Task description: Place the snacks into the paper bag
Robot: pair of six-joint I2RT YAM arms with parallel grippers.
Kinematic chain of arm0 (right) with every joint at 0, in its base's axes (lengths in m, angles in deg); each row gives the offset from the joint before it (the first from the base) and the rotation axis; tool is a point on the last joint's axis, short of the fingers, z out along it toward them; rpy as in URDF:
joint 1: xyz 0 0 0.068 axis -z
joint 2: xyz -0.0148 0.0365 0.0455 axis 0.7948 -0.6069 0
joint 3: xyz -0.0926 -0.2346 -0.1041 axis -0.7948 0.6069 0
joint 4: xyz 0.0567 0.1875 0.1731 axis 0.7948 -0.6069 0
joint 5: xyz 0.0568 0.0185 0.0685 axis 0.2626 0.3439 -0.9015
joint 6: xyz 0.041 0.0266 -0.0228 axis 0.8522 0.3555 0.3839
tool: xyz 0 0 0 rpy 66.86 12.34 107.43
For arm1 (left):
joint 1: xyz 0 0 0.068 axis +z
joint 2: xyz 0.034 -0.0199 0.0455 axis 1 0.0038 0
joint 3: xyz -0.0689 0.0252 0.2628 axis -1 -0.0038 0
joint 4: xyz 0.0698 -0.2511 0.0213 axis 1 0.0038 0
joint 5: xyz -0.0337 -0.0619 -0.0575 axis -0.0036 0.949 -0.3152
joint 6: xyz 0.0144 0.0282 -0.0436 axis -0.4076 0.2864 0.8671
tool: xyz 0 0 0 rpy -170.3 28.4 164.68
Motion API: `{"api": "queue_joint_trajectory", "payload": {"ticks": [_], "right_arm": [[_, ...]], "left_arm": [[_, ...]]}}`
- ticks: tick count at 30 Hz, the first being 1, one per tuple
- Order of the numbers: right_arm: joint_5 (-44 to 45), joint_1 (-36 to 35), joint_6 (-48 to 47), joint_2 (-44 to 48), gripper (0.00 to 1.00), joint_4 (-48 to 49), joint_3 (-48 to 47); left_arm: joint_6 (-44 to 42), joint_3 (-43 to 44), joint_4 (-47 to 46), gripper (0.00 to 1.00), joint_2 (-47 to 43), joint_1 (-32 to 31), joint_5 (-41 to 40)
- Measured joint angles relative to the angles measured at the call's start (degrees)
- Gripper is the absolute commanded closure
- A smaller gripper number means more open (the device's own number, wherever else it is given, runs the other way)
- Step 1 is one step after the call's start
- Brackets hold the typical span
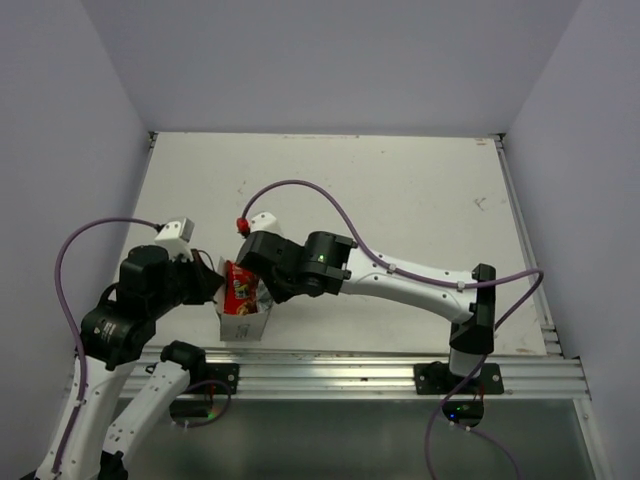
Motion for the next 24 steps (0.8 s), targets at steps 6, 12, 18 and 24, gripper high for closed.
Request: {"api": "queue_joint_trajectory", "payload": {"ticks": [6,12,18,24], "right_arm": [[5.9,0.7,0.31,2.82,1.0,-8.94,-4.52],[9.46,3.85,0.5,8.46,1.0,-13.6,-7.32],[10.75,6.78,0.55,11.21,1.0,-15.32,-7.08],[10.75,9.31,0.44,12.04,1.0,-15.63,-4.61]], "left_arm": [[0.9,2.43,-5.9,1.0,6.6,0.0,1.29],[1.97,3.41,-12.26,1.0,11.5,-0.02,1.95],[3.54,3.19,-16.04,1.0,13.14,-1.14,2.4],[7.3,2.05,-22.03,1.0,18.62,-13.66,-4.48]]}}
